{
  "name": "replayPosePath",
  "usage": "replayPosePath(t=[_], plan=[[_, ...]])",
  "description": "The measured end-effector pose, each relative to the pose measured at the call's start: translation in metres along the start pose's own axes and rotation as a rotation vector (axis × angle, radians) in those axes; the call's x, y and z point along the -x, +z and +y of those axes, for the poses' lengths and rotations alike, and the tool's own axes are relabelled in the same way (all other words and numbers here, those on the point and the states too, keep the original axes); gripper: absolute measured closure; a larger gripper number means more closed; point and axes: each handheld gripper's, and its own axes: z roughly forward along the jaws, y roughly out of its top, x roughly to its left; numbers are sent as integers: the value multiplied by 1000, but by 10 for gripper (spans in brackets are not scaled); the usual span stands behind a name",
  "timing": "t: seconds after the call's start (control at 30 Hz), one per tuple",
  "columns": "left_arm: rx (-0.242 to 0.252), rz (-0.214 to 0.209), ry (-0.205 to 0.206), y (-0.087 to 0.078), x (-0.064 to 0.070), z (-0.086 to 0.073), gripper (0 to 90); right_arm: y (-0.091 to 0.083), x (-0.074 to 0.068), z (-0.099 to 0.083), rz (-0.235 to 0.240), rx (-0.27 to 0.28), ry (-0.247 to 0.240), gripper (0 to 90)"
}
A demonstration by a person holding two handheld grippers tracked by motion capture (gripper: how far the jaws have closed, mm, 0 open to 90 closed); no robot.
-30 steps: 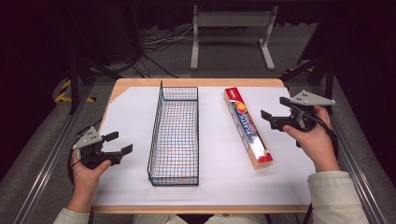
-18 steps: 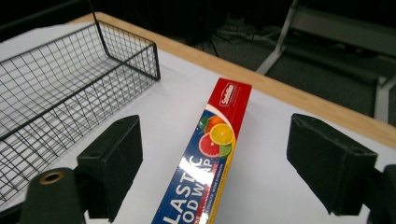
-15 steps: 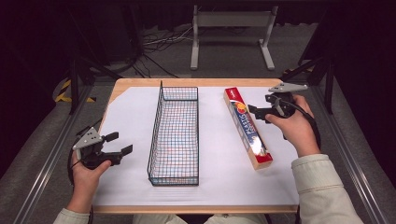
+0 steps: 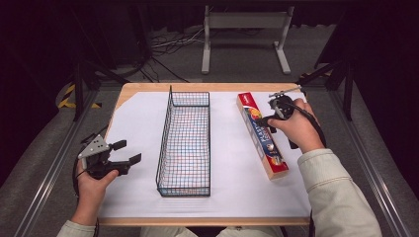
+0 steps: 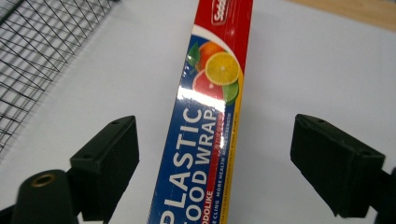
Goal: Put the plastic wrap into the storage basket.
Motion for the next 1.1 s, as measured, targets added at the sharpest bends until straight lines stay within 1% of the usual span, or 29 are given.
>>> replayPosePath(t=[0.07, 0.13, 0.23, 0.27, 0.33, 0.43, 0.6, 0.73, 0.83, 0.9, 0.93, 1.03, 1.1], plan=[[1, -1, 0, 0, 0, 0, 189, 7, -1, -1, -3, -40, 16, 157], [-3, 1, 1, 0, 0, 0, 189, 12, -2, -1, 0, -66, 28, 152], [-5, -2, 1, 1, 0, 0, 189, 22, -2, -3, -19, -114, 30, 149], [-5, -2, 1, 1, 0, 0, 189, 22, -2, -3, -19, -114, 30, 149], [-5, -1, 2, 1, 0, 0, 189, 27, -3, -3, -19, -149, 50, 147], [-3, -2, 0, 1, 0, 0, 189, 35, -6, -2, -14, -193, 63, 141], [0, -2, -1, 0, 0, 0, 190, 49, -6, -3, -24, -242, 70, 126], [0, -4, -1, 0, 0, 0, 190, 55, -7, -3, -28, -258, 61, 108], [0, -2, -6, 0, -1, 0, 190, 61, -10, -4, -30, -281, 59, 106], [1, -6, -8, 0, 0, 0, 190, 65, -11, -5, -37, -296, 58, 111], [-1, -6, -2, 0, 0, 0, 190, 67, -12, -5, -38, -308, 59, 116], [-1, -6, -9, 0, -1, 0, 190, 72, -13, -6, -46, -334, 57, 155], [3, -7, -12, 0, -1, -1, 190, 75, -12, -7, -58, -356, 66, 186]])
